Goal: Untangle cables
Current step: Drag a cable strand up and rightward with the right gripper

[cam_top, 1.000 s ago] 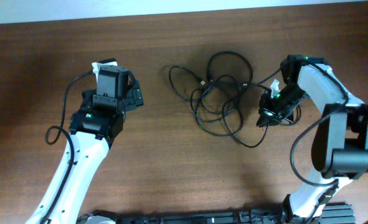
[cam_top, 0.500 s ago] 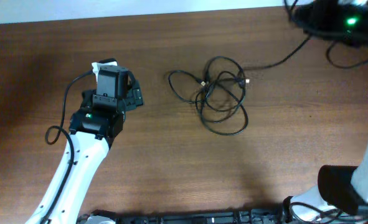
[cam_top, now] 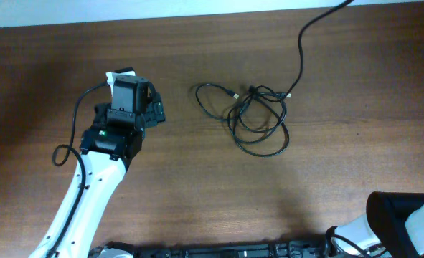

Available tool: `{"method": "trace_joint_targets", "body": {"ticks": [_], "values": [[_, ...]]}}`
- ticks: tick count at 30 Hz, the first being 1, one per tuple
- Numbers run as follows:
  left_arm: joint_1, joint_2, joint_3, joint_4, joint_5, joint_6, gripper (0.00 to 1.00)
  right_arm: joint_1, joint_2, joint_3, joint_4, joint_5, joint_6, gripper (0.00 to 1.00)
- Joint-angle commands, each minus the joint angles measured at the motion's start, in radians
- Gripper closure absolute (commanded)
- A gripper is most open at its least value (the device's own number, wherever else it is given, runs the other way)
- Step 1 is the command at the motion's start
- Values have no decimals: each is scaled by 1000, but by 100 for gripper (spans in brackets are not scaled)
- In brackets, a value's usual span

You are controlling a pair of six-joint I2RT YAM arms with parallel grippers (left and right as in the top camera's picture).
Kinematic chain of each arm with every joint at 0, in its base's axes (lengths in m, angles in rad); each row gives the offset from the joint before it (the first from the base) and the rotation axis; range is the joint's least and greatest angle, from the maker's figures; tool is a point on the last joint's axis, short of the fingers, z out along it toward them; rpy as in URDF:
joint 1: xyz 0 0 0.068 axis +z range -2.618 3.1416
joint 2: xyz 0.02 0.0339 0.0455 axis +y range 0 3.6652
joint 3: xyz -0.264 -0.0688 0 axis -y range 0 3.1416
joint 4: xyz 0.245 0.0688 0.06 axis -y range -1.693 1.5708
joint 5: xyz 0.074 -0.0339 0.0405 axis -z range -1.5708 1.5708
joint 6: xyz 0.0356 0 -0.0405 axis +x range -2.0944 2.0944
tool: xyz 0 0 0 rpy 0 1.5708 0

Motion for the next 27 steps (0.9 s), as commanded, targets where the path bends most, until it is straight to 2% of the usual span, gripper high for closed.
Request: {"method": "trace_joint_targets", "body": {"ticks": [1,4,6,9,12,14,20,23,27], "values": [[5,0,0,2,0,-13,1,3,-8,10,66,63,165,96],[5,0,0,2,0,-13,1,2,-8,10,58,139,164,96],[5,0,0,1,0,-13,1,2,-8,10,-47,133,164,96],[5,0,0,2,0,-13,1,4,-7,10,-139,-6,166,96],[5,0,0,2,0,-13,1,4,-7,10,-138,-197,229,96],[5,0,0,2,0,-13,1,3,-7,10,-127,-249,266,96],[5,0,0,2,0,-13,1,-13,-7,10,-40,-195,264,96],[5,0,0,2,0,-13,1,-131,-7,10,-54,-205,264,96],[5,0,0,2,0,-13,1,-354,-5,10,-233,-211,191,96]]}}
